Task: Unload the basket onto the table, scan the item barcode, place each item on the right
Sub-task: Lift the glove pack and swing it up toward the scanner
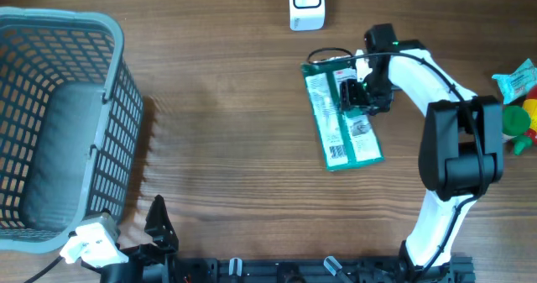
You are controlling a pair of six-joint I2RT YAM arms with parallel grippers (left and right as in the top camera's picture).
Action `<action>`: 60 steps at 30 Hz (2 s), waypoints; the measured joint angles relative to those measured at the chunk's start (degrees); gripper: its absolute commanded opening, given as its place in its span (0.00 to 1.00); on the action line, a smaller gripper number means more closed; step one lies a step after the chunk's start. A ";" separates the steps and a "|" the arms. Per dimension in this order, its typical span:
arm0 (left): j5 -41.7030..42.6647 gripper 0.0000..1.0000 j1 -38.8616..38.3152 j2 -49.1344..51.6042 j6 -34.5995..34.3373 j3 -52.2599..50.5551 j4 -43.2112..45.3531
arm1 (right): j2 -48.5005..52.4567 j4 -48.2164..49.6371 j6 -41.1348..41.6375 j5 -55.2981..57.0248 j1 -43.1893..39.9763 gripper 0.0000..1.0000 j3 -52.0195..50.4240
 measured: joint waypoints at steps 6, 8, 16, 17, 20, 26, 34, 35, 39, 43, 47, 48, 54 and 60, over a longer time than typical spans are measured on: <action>0.00 1.00 0.00 0.00 0.00 0.00 0.02 | 1.18 0.74 -5.44 -12.28 -4.20 0.61 -0.24; 0.00 1.00 0.00 0.00 0.00 0.00 0.00 | 1.44 0.96 -6.47 -14.97 -4.85 0.76 -0.35; 0.00 1.00 0.00 0.00 0.00 0.00 -0.02 | -1.01 6.95 -1.03 -11.19 -3.04 0.63 -4.31; 0.00 1.00 0.00 0.00 0.00 0.00 -0.02 | -1.68 8.24 0.33 -8.98 -2.12 0.64 -5.38; 0.00 1.00 0.02 0.00 0.00 0.00 0.00 | -2.80 9.53 2.32 -2.16 1.18 0.64 -6.43; 0.00 1.00 0.00 0.00 0.00 0.00 0.00 | -3.28 10.78 3.85 8.52 5.97 0.17 -7.61; 0.00 1.00 0.00 0.00 0.00 0.00 0.00 | -2.23 6.36 5.14 0.39 4.81 0.04 -5.44; 0.00 1.00 0.00 0.00 0.00 0.00 0.02 | -2.12 3.91 5.11 -0.39 4.74 0.04 -4.92; 0.00 1.00 0.02 0.00 0.00 0.00 0.02 | -3.67 -2.32 6.51 -0.98 5.18 0.04 -5.40; 0.00 1.00 0.00 0.00 0.00 0.00 0.00 | -14.38 -3.96 10.64 -0.44 5.20 0.04 -6.80; 0.00 1.00 0.02 0.00 0.00 0.00 0.00 | -30.71 -4.24 21.88 2.58 5.27 0.04 -6.58; 0.00 1.00 0.00 0.00 0.00 0.00 -0.02 | -33.48 -4.22 24.65 3.19 5.29 0.04 -6.47; 0.00 1.00 0.00 0.00 0.00 0.00 0.02 | -46.47 -7.08 37.24 4.37 5.31 0.04 -6.67; 0.00 1.00 0.00 0.00 0.00 0.00 0.00 | -60.13 -10.01 40.26 4.17 5.31 0.04 -6.67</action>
